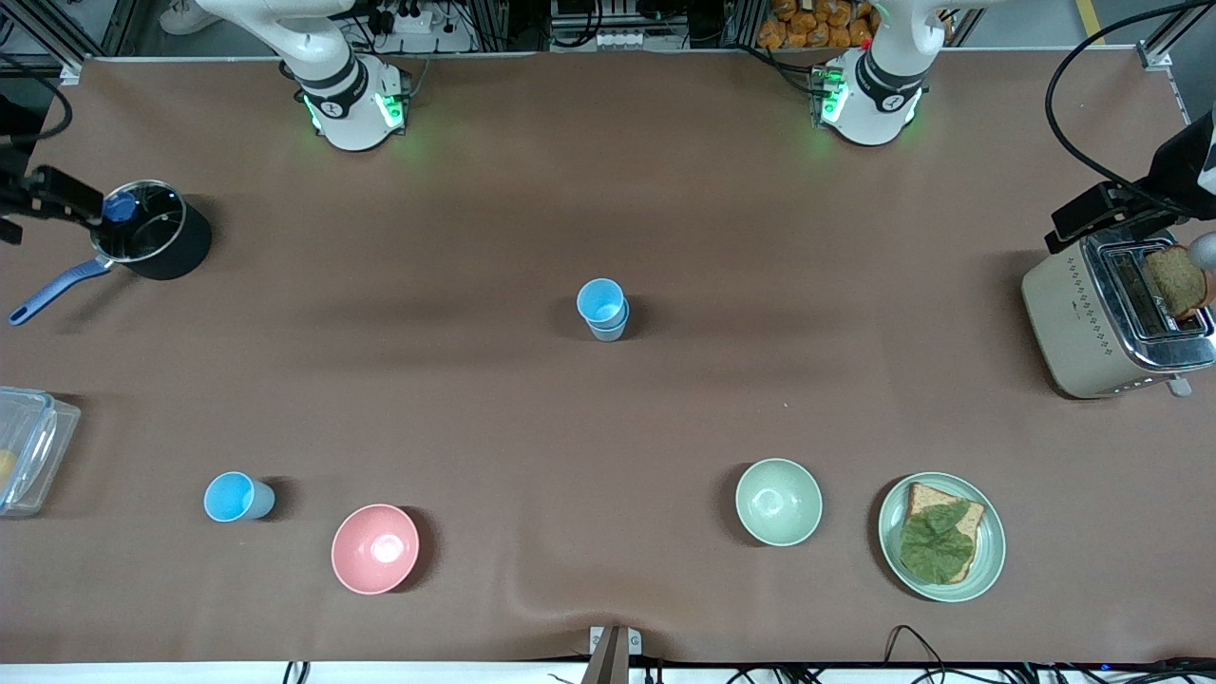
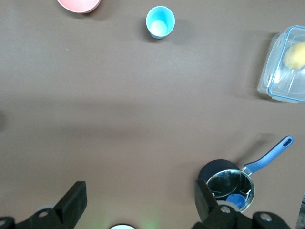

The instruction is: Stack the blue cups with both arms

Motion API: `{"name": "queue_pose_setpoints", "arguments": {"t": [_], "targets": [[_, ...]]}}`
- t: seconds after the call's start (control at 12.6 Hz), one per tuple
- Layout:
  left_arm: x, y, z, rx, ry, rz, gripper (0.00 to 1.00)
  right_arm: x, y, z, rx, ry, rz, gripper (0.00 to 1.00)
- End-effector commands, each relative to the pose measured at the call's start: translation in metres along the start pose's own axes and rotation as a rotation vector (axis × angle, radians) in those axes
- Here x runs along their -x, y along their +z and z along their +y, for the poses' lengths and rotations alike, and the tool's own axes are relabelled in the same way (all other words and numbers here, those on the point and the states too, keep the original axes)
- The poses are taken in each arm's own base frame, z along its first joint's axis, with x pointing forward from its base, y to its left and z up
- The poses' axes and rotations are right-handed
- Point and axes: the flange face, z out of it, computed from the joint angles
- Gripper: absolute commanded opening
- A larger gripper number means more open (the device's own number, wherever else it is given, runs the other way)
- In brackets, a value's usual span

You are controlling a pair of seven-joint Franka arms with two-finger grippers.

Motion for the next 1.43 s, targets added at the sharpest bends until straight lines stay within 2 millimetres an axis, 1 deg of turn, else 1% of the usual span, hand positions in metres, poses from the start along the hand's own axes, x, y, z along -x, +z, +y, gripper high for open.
{"name": "queue_pose_setpoints", "arguments": {"t": [0.0,0.4,0.48,0.63,0.71,0.79,1.03,1.35], "targets": [[0.002,0.0,-0.006,0.021,0.012,-0.013,1.0,0.01,-0.001,-0.011,-0.054,0.058,0.007,1.0],[0.004,-0.005,-0.006,0.008,0.016,-0.009,1.0,0.008,-0.003,-0.013,-0.077,0.043,0.022,1.0],[0.006,-0.006,-0.002,0.005,0.028,-0.007,1.0,0.008,-0.003,-0.015,-0.077,0.04,0.022,1.0],[0.011,-0.007,0.017,0.002,0.072,-0.007,1.0,0.007,-0.002,-0.016,-0.075,0.038,0.022,1.0],[0.012,-0.007,0.017,-0.012,0.084,-0.009,1.0,0.006,-0.001,-0.018,-0.075,0.034,0.02,1.0],[0.013,-0.009,0.023,-0.034,0.109,-0.004,1.0,0.005,0.0,-0.019,-0.075,0.033,0.019,1.0],[0.017,-0.008,0.03,-0.052,0.149,-0.01,1.0,0.004,0.001,-0.019,-0.075,0.033,0.016,1.0],[0.019,-0.008,0.026,-0.054,0.141,-0.03,1.0,0.003,0.003,-0.019,-0.076,0.033,0.01,1.0]]}}
